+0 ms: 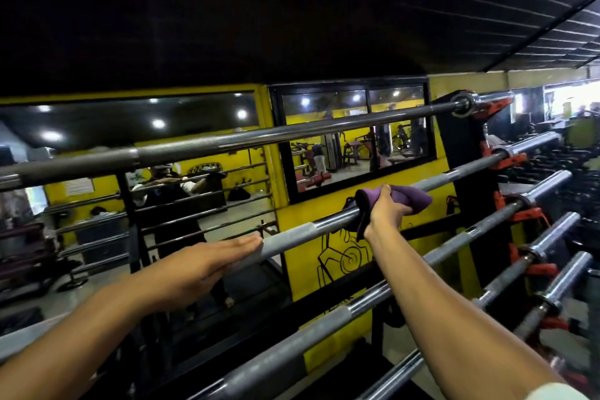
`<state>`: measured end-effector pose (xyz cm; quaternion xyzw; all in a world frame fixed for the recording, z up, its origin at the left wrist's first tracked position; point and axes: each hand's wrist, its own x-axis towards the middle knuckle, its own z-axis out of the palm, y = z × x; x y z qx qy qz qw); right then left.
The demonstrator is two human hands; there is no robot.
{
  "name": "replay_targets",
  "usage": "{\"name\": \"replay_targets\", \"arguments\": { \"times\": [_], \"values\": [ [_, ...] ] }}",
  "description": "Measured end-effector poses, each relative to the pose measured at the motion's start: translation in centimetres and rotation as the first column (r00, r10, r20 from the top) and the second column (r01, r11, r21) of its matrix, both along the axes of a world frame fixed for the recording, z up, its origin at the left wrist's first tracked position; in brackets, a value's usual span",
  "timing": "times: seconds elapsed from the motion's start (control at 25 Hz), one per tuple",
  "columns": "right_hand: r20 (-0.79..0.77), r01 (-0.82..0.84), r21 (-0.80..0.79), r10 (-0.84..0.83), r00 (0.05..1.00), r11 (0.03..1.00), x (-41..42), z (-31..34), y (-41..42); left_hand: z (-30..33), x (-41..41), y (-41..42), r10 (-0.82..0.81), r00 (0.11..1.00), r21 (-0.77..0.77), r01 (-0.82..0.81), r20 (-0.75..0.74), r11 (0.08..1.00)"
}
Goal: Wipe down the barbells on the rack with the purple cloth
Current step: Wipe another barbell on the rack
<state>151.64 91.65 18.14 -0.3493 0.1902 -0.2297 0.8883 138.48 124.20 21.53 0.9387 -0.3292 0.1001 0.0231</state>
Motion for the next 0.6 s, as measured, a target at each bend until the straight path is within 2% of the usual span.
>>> {"name": "replay_targets", "arguments": {
  "times": [0.2,0.28,0.4,0.52,0.6],
  "values": [
    [0.055,-0.106,-0.052,0.109,0.992,0.993,-3.9,-2.6,10.1,0.5,0.1,-0.2,-0.023,1.000,0.021,0.023,0.002,1.000],
    [0.098,-0.137,-0.013,0.138,0.986,0.990,-4.3,-3.0,11.9,0.3,0.1,0.0,-0.021,1.000,0.003,0.021,0.013,1.000],
    [0.094,-0.094,0.068,0.088,0.992,0.993,-1.9,-2.0,8.1,-0.1,0.0,0.1,-0.008,0.999,0.000,0.008,0.038,1.000],
    [0.066,-0.059,0.117,0.052,0.996,0.991,1.0,-1.3,2.1,0.1,0.3,0.1,-0.016,1.000,-0.031,0.016,0.003,0.999],
    [0.091,-0.053,0.177,0.037,0.995,0.983,1.3,-1.3,2.1,0.5,0.3,0.0,-0.040,0.998,-0.086,0.036,-0.040,0.996]
  ]
}}
